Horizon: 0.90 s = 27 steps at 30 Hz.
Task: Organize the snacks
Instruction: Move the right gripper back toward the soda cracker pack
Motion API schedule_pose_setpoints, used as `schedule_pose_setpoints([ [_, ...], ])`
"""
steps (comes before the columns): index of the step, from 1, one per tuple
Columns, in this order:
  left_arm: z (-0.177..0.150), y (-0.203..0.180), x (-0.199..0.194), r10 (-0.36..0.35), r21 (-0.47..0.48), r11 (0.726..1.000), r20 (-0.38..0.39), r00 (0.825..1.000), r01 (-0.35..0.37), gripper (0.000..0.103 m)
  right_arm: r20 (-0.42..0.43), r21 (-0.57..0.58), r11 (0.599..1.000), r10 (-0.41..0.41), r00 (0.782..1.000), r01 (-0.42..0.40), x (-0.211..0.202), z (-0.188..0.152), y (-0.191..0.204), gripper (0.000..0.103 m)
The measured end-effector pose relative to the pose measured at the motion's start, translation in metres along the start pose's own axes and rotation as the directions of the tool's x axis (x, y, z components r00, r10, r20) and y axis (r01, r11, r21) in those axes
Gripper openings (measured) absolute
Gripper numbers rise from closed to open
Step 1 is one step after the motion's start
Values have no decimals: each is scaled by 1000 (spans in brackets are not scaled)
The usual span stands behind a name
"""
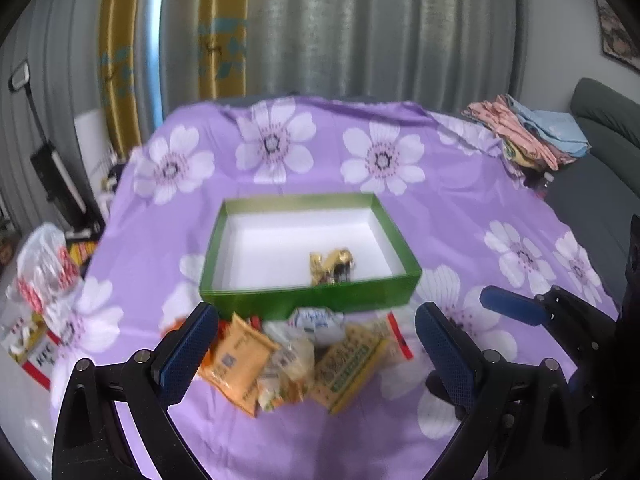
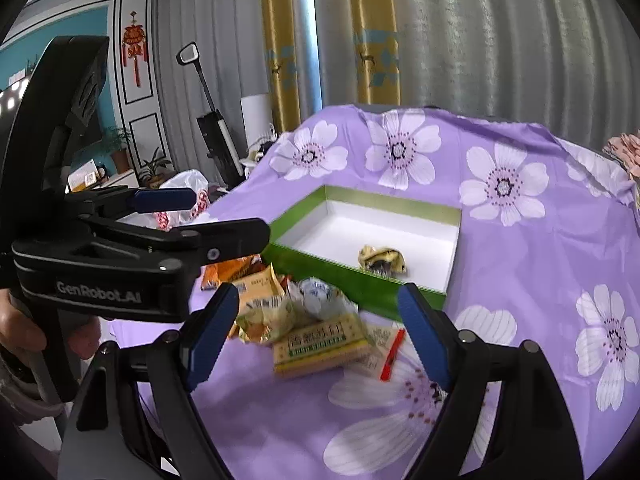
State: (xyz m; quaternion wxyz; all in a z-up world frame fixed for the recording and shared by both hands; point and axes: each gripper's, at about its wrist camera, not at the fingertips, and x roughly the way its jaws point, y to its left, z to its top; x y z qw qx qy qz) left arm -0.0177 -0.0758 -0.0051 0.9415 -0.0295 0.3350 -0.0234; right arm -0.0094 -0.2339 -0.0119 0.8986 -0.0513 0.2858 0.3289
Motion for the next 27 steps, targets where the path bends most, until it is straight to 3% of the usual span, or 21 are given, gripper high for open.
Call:
schedule_pose_setpoints([
  [6, -32, 24, 18, -65, -118, 992, -104, 992, 53, 99, -74, -13, 1000, -9, 997, 8, 10, -22, -2, 83],
  [11, -60, 35, 38, -144, -219, 970, -189, 971, 101, 99, -145, -18, 1000, -3, 989, 0, 28, -43, -10, 81],
  [15, -72, 37, 51, -217, -292, 945, -214, 953, 150, 99, -199, -11, 1000, 12, 980, -14, 48, -56, -17, 77],
  [20, -82, 42, 71, -303, -419, 889, -236, 923, 184, 98, -240, -59, 998, 8, 971, -23, 68, -63, -23, 71],
  [27, -86, 37, 92, -330, -465, 866, -253, 909, 185, 92, -275, -148, 984, 56, 960, -100, 97, -56, -37, 65],
])
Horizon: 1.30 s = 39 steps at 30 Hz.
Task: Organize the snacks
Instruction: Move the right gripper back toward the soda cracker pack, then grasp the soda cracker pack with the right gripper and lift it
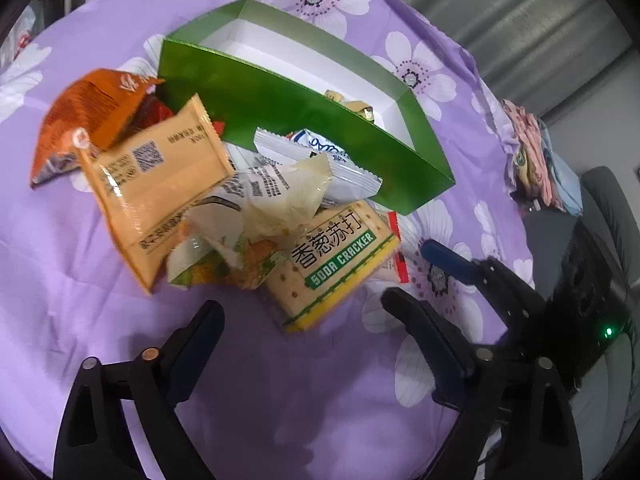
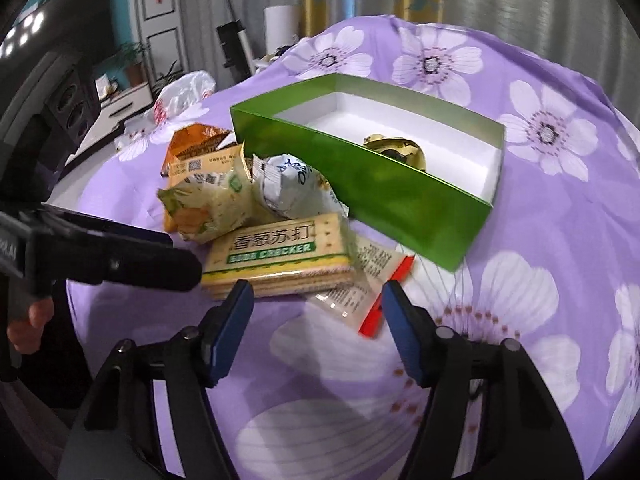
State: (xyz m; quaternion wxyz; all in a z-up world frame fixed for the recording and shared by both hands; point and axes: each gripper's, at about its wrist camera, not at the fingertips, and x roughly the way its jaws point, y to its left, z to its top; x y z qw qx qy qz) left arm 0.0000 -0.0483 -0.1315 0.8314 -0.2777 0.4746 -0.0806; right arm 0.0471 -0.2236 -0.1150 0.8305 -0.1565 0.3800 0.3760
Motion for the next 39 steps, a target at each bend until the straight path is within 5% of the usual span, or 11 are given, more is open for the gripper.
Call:
schedule_pose_setpoints([
  [5, 6, 7, 11, -3, -47, 999, -2, 1000, 3, 89, -32, -54, 997, 46, 998, -47, 17, 8, -10, 65],
  [9, 12, 7, 15, -3, -57, 998, 1, 1000, 3, 76, -40, -102, 990, 93, 995, -97, 24, 14, -10, 65],
  [17, 14, 12, 17, -3, -96, 995, 5, 1000, 3, 68, -77, -154, 970, 178, 981, -188, 28, 18, -5, 48],
  [22, 13, 15, 17, 10, -90, 996, 12, 1000, -9, 57, -41, -106, 984, 141, 989, -144, 15, 8, 0, 29],
  [28, 9, 10, 14, 21, -54, 998, 8, 1000, -21, 57, 5, -22, 995, 93, 996, -93, -1, -13, 12, 20],
  [39, -13, -13, -9, 22, 39, 999, 9, 1000, -22, 57, 42, 34, 999, 27, 999, -28, -36, -30, 30, 19],
])
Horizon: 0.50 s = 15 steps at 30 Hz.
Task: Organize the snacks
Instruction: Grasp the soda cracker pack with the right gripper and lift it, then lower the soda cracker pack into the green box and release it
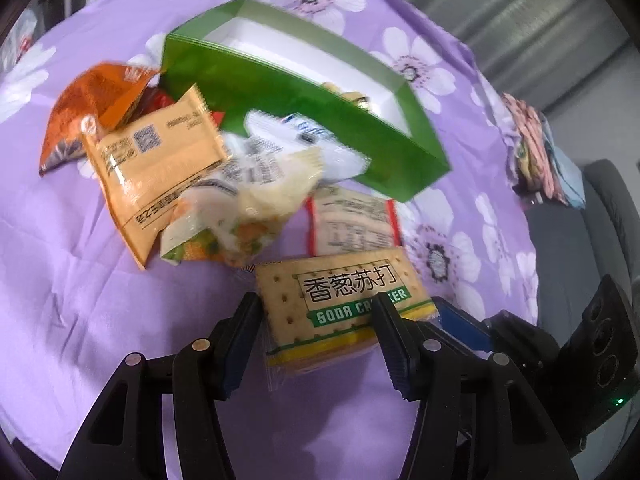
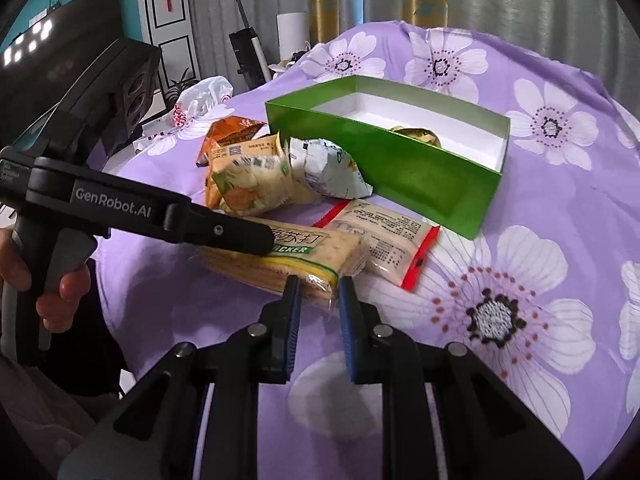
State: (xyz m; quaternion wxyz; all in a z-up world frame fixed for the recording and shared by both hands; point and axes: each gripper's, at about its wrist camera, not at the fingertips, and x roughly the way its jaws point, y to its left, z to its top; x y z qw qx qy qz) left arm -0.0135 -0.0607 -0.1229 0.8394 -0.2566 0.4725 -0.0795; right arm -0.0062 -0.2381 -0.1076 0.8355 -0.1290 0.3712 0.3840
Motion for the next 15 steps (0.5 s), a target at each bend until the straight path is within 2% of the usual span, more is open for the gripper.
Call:
schedule_pose_setpoints([
  [8, 6, -35, -30, -29, 119, 993, 88, 996, 18, 57, 79, -6, 997, -74, 994, 75, -46, 11, 5, 19],
  [15, 30, -53, -49, -47, 184, 983, 172, 984, 15, 57, 165, -3, 993, -115, 980, 117, -68, 31, 0, 18],
])
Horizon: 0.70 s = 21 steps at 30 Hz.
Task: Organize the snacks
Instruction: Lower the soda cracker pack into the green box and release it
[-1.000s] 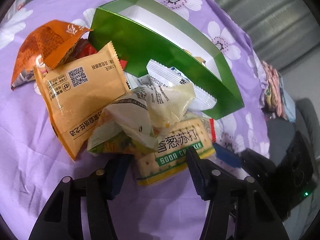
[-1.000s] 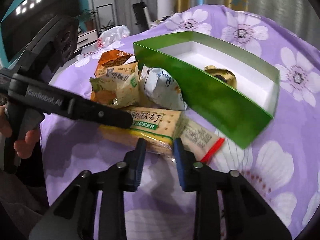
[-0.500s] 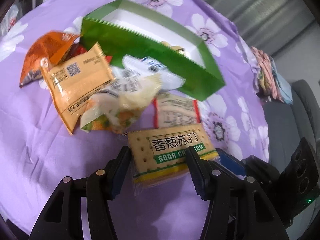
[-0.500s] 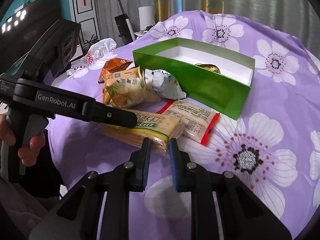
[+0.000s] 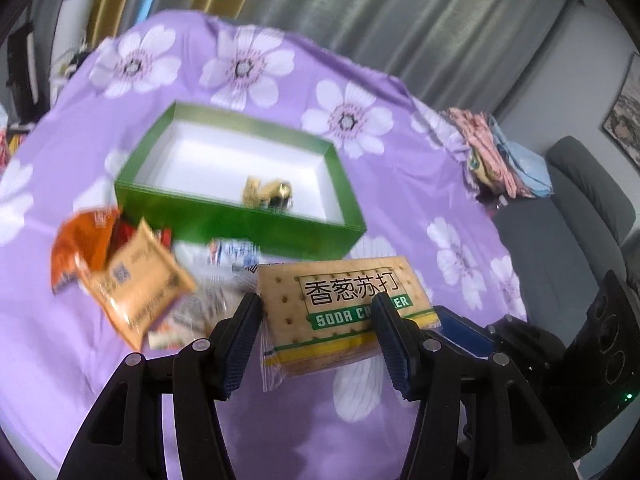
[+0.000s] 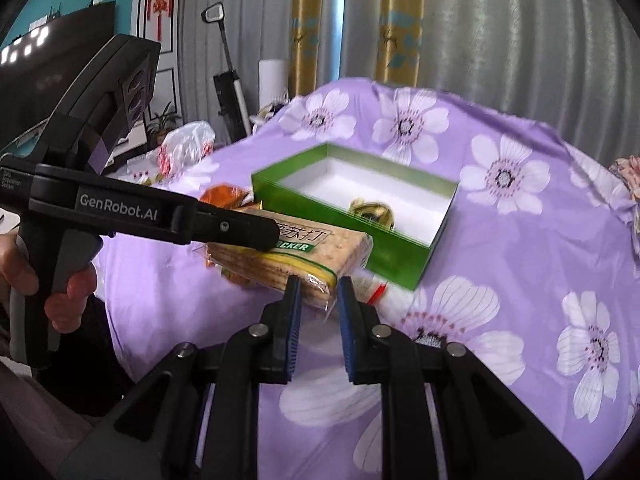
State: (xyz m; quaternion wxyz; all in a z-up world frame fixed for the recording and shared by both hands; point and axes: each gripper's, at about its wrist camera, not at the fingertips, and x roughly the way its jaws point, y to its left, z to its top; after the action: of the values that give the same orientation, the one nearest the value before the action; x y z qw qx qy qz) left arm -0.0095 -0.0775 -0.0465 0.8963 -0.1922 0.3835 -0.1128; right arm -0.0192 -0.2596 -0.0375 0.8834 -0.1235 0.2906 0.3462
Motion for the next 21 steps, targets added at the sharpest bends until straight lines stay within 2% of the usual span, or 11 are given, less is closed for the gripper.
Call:
schedule_pose_setpoints([
  [9, 40, 8, -4, 50, 59, 997, 88, 995, -55, 57, 80, -18, 1000, -4, 997, 5, 19, 34, -2, 17],
  [17, 77, 22, 6, 89, 85, 991, 136, 987, -101, 57, 117, -9, 1000, 8, 993, -7, 50, 64, -15, 17],
  [21, 91, 32, 17, 100, 75, 991, 131, 986, -110, 57, 114, -12, 1000, 12, 993, -11, 70, 77, -20, 17],
])
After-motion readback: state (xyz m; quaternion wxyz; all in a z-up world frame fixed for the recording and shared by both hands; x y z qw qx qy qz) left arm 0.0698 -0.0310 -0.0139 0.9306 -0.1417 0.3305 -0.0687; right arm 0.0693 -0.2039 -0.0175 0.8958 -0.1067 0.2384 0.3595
